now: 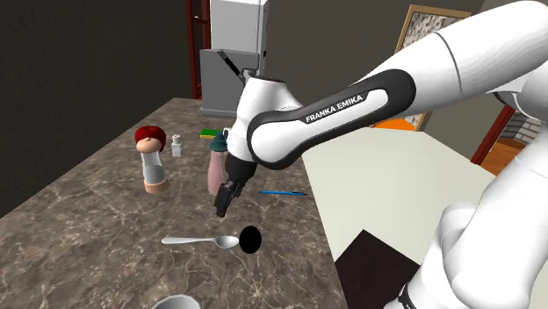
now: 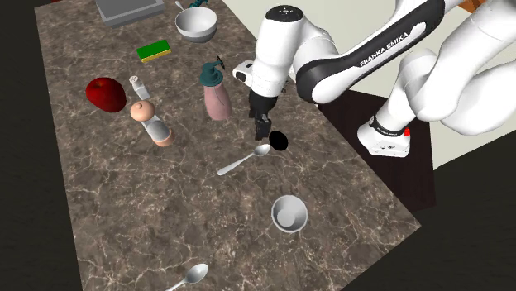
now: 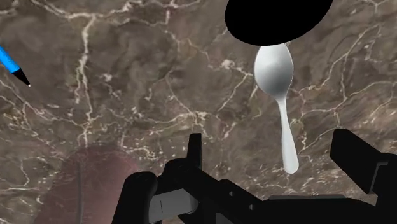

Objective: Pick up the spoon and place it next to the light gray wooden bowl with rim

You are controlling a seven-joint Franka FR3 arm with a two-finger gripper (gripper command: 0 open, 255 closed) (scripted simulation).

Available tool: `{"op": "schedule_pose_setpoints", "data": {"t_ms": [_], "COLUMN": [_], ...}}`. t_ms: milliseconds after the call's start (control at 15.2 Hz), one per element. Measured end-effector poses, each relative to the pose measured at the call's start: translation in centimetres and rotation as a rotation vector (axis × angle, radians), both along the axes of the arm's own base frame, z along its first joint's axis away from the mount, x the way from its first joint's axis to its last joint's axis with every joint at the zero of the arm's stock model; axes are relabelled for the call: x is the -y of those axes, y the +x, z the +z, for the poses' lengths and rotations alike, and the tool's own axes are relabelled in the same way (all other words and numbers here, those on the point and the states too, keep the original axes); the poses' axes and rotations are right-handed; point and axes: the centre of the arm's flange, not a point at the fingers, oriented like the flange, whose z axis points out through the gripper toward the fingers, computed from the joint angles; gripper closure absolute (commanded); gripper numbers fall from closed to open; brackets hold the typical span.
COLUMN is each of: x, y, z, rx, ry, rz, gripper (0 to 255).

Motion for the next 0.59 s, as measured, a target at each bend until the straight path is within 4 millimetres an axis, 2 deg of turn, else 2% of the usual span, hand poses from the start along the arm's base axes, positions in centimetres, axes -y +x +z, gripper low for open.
{"op": "schedule_pose_setpoints", "data": {"t_ms": [462, 594], "x": [-6.7, -7.4], "y": [1.9, 2.0], "z": [-4.3, -5.5], "rx": [0.017, 0.018], "ry": [0.029, 0.031], "rz": [0.102, 0.108], "gripper": [0, 0]}}
